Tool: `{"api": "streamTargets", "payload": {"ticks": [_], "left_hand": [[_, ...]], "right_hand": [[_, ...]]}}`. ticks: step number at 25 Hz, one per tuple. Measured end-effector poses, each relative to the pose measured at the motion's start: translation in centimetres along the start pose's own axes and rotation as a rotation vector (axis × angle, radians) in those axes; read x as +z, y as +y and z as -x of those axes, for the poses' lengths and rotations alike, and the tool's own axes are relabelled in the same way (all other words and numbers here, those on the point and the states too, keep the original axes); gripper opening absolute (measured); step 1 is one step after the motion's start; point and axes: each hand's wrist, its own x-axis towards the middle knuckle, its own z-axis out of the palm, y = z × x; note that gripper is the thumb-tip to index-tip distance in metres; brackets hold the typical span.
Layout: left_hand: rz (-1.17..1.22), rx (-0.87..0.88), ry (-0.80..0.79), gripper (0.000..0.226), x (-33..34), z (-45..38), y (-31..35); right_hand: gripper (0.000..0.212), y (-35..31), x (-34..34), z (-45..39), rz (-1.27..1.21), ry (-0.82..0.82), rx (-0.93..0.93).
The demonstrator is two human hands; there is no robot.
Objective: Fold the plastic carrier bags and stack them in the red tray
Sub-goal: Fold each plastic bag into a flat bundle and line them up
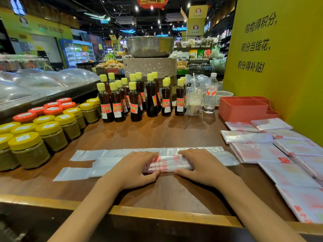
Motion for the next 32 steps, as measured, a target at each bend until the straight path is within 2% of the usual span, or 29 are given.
{"api": "streamTargets", "payload": {"ticks": [5, 9, 12, 15, 20, 24, 26, 28, 29, 32], "left_hand": [[-0.002, -0.009, 0.012, 0.067, 0.0, -0.1, 0.0], [-0.051, -0.039, 0.041, 0.063, 0.0, -0.4, 0.1], [-0.128, -0.082, 0.037, 0.055, -0.2, -0.6, -0.3], [-0.173, -0.092, 0.066, 0.047, -0.2, -0.8, -0.4], [-0.15, -0.168, 0.079, 0.051, -0.4, -0.6, -0.3], [-0.141, -0.184, 0.03, 0.031, -0.6, -0.4, -0.8], [-0.137, -0.181, -0.002, 0.031, -0.5, -0.4, -0.9], [-0.147, -0.18, -0.032, 0.035, -0.5, -0.5, -1.0], [-0.158, -0.177, -0.05, 0.037, -0.6, -0.5, -1.0], [-0.16, -0.171, -0.166, 0.041, -1.4, -0.9, -1.0]], "right_hand": [[0.066, -0.2, 0.3, -0.4, 0.02, 0.023, 0.017], [0.077, -0.2, 0.4, -0.3, -0.008, -0.028, 0.018], [0.079, 0.1, 0.3, -0.2, -0.009, -0.007, 0.046], [0.065, 0.2, 0.0, -0.3, 0.013, 0.024, 0.081], [0.024, 0.8, -0.3, -0.7, 0.143, 0.102, 0.175], [0.014, 1.1, -0.3, -0.7, 0.168, 0.06, 0.205], [0.02, 1.0, -0.1, -0.5, 0.106, 0.046, 0.174], [0.041, 0.8, 0.0, -0.3, 0.09, 0.024, 0.149], [0.045, 0.7, 0.0, -0.4, 0.088, 0.027, 0.135], [0.041, 0.6, 0.2, -0.4, 0.091, 0.034, 0.099]]}}
